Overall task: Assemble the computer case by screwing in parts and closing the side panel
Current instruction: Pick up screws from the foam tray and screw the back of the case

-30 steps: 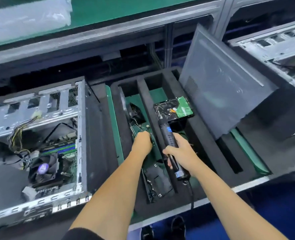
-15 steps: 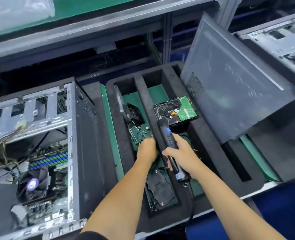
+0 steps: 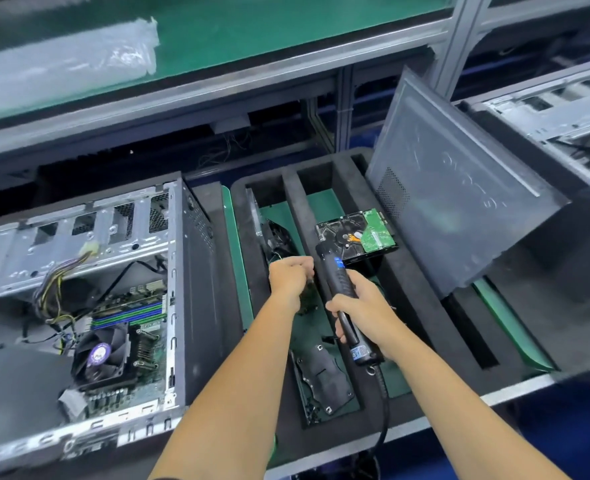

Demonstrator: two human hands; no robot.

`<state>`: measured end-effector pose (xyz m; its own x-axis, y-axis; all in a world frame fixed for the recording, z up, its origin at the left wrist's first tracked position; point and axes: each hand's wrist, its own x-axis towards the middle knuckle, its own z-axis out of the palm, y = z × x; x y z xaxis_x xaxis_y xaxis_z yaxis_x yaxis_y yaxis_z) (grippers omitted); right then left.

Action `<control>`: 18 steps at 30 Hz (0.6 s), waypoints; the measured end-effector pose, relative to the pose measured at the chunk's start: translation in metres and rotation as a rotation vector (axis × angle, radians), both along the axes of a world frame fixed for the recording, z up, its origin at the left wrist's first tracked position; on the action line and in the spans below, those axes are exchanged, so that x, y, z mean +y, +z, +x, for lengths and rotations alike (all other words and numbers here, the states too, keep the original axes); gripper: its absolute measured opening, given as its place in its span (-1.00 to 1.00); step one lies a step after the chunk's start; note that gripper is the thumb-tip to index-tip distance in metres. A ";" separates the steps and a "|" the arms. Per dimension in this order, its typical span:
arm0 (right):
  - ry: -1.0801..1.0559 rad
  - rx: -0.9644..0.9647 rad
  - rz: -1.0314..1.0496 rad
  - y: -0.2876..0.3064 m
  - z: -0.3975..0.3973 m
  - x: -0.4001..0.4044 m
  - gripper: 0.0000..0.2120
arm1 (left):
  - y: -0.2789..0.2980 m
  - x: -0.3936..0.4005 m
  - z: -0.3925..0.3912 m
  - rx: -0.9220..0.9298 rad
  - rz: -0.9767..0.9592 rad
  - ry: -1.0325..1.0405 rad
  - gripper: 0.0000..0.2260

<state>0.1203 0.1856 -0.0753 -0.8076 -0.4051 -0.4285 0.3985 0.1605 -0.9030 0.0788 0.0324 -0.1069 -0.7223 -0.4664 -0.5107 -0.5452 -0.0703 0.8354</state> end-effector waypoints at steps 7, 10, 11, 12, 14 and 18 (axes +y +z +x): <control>0.106 0.118 -0.037 0.042 0.018 -0.015 -0.67 | 0.092 -0.016 0.008 0.313 -0.056 0.089 -0.87; 0.140 0.154 -0.078 0.060 0.029 -0.025 -0.68 | 0.117 -0.027 0.019 0.369 -0.112 0.099 -0.76; 0.148 0.154 -0.092 0.066 0.033 -0.028 -0.68 | 0.123 -0.030 0.024 0.379 -0.124 0.107 -0.74; 0.158 0.156 -0.105 0.071 0.037 -0.032 -0.67 | 0.128 -0.034 0.029 0.389 -0.132 0.123 -0.74; 0.184 0.163 -0.123 0.080 0.044 -0.039 -0.68 | 0.137 -0.042 0.039 0.419 -0.142 0.164 -0.74; 0.223 0.151 -0.105 0.093 0.064 -0.056 -0.52 | 0.150 -0.061 0.061 0.456 -0.171 0.190 -0.75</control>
<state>0.1839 0.1291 0.0173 -0.7452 -0.6155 -0.2567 0.2237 0.1319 -0.9657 0.1400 -0.0281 0.0435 -0.7481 -0.6599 -0.0693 -0.1147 0.0257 0.9931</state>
